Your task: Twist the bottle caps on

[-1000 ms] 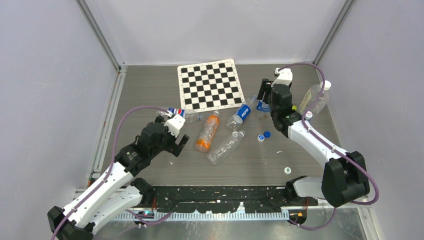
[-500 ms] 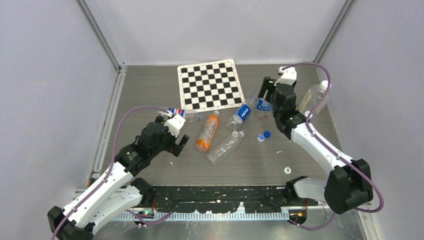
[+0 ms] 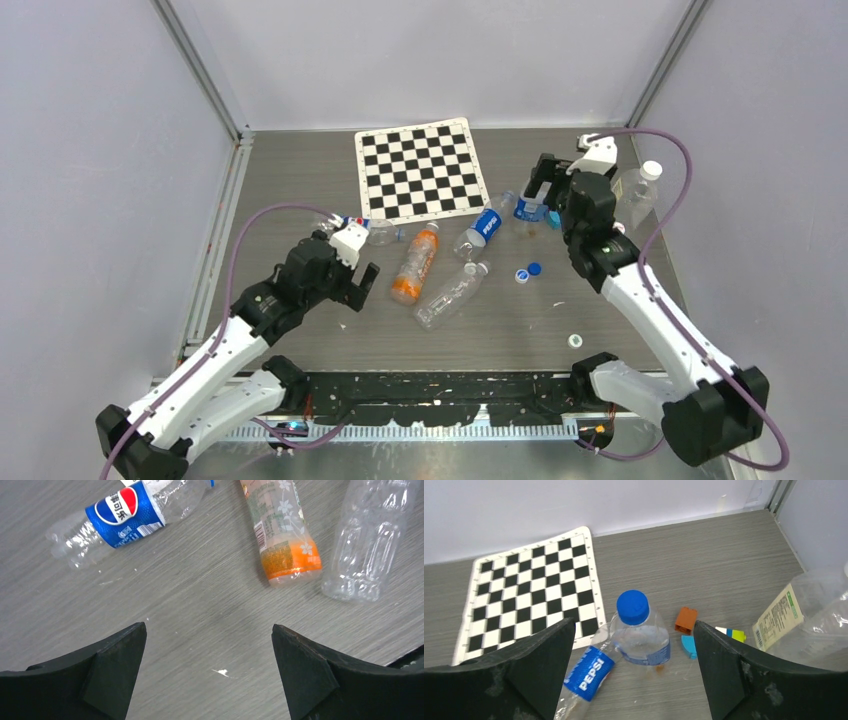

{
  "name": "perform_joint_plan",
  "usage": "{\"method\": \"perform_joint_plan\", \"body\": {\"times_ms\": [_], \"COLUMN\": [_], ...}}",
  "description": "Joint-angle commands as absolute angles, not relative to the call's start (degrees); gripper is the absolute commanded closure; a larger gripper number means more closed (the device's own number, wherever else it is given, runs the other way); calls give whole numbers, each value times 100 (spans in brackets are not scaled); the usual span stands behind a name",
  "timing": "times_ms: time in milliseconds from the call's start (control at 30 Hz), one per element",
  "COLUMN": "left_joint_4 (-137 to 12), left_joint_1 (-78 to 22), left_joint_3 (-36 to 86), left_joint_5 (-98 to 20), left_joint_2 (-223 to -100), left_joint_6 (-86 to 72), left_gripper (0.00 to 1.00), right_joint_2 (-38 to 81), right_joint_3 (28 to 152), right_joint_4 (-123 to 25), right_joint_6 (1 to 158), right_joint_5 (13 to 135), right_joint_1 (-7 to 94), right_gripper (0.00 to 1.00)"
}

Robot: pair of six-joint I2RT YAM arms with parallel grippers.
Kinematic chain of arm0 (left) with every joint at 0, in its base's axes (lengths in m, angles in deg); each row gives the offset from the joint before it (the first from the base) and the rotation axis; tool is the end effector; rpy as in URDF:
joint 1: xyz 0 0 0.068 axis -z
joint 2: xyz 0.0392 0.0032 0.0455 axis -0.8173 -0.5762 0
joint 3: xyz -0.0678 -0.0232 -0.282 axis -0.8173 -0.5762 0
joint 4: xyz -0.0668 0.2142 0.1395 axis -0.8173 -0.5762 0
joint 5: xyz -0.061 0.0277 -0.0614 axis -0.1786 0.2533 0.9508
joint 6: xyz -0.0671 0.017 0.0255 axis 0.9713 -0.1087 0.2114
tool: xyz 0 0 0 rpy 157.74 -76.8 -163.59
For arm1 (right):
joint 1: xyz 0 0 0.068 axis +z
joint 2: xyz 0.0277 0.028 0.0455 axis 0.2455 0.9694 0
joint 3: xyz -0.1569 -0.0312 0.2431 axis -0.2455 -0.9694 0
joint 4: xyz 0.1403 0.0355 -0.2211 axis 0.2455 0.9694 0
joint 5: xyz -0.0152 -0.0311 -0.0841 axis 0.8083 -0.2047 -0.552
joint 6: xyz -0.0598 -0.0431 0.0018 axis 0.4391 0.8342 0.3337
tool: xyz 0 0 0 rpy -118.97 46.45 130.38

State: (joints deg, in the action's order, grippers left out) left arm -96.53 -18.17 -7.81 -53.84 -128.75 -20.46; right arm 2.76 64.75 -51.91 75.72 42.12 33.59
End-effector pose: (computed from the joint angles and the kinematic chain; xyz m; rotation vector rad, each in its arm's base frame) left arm 0.1442 -0.0980 0.2736 0.6581 2.0839 -0.2136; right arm 0.2638 0.0661 0.3501 0.1742 1.7146 0.0152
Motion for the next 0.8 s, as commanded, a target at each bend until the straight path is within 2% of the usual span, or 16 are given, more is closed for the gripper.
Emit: {"method": "perform_joint_plan", "body": {"times_ms": [0, 33, 167, 300, 433, 533, 667, 767], "left_joint_4": [-10233, -10430, -10708, -10661, -10012, -9370, -10024, -10543], "left_joint_1": [-1825, -1820, -1823, -1822, -1819, -1819, -1825, -1819], "left_joint_3": [-37, 108, 532, 809, 267, -229, 326, 834], "left_joint_5": [-5696, -5685, -4999, -5537, -4651, -4365, -4423, -4438], "left_joint_2": [-13154, -13222, -13221, -12931, -12267, -11884, -12476, -13185], "left_joint_6": [-511, -77, 19, 324, 56, 606, 658, 744], "left_gripper": [0, 0, 0, 0, 0, 0, 0, 0], "right_joint_2": [-550, -802, -1572, -2197, -2604, -2627, -2341, -2315], "right_joint_3": [7019, 7046, 7132, 7039, 6837, 6806, 6876, 6868], "right_joint_4": [-4051, -3601, -2257, -1131, -245, 515, 1429, 1261], "right_joint_6": [6962, 6828, 6118, 5499, 5072, 4958, 5280, 5535], "right_joint_5": [4416, 4604, 5293, 6231, 6980, 7601, 8349, 8670], "right_joint_1": [3351, 3347, 3350, 3346, 3346, 3348, 3346, 3346], "right_gripper": [3, 2, 1, 0, 0, 0, 0, 0]}}
